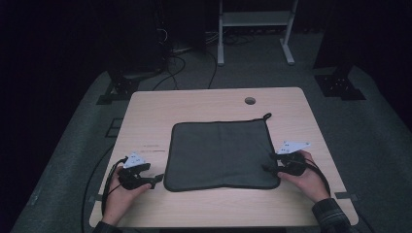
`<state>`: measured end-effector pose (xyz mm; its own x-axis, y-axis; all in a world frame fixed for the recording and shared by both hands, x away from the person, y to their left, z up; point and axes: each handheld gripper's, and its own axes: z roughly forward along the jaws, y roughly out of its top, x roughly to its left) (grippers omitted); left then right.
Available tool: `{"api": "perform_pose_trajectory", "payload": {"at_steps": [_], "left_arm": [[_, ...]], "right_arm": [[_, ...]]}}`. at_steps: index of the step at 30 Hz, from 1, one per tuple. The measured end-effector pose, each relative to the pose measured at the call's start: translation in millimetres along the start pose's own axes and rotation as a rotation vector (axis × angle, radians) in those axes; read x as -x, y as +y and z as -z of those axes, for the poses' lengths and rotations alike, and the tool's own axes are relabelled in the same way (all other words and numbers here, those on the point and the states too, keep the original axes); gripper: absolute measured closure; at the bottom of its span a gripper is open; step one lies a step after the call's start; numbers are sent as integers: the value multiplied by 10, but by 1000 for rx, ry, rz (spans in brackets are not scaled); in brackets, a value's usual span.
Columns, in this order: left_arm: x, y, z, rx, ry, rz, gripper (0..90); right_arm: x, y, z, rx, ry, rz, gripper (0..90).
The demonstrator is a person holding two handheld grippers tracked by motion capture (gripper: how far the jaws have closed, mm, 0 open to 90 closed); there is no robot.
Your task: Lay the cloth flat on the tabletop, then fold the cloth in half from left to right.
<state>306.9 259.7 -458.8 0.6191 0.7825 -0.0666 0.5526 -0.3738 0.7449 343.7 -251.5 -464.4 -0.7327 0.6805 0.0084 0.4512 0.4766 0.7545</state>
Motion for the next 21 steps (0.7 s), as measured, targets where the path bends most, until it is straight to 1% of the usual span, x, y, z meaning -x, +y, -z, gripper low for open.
{"api": "perform_pose_trajectory", "payload": {"at_steps": [1, 5, 6, 7, 8, 10, 11, 12, 14, 16, 17, 19, 20, 21], "left_arm": [[16, 2, 5, 1, -2, 4, 252], [82, 10, -1, 10, -16, -2, 249], [82, 10, -1, 10, -16, -2, 247], [109, 8, -15, 14, -23, 3, 247], [122, 8, -25, 18, -26, 7, 246], [135, 7, -38, 18, -27, 6, 246], [148, 9, -50, 18, -28, 5, 246], [164, 17, -81, 18, -35, 8, 246], [159, 46, -125, 17, -33, -1, 246], [151, 67, -151, 20, -34, -1, 255], [120, 119, -193, 28, -35, 1, 263], [101, 149, -210, 35, -37, 2, 277], [63, 214, -240, 49, -40, 9, 280], [63, 214, -240, 49, -40, 9, 290]], "right_arm": [[-2, 12, 1, 0, 0, -5, 400], [-2, 56, -20, 11, -1, 1, 400], [-2, 56, -20, 11, -1, 1, 400], [-7, 81, -33, 14, 0, -4, 396], [-2, 96, -40, 14, 1, 5, 395], [-3, 113, -45, 20, 2, 2, 395], [1, 141, -64, 25, 12, -4, 388], [-2, 156, -75, 21, 10, -1, 388], [-6, 180, -91, 23, 14, -3, 387], [-6, 189, -98, 23, 13, 3, 387], [-7, 206, -107, 23, 12, 8, 387], [-9, 219, -111, 23, 12, 7, 387], [-7, 221, -113, 22, 11, 9, 387], [-6, 221, -115, 22, 11, 9, 387]]}}
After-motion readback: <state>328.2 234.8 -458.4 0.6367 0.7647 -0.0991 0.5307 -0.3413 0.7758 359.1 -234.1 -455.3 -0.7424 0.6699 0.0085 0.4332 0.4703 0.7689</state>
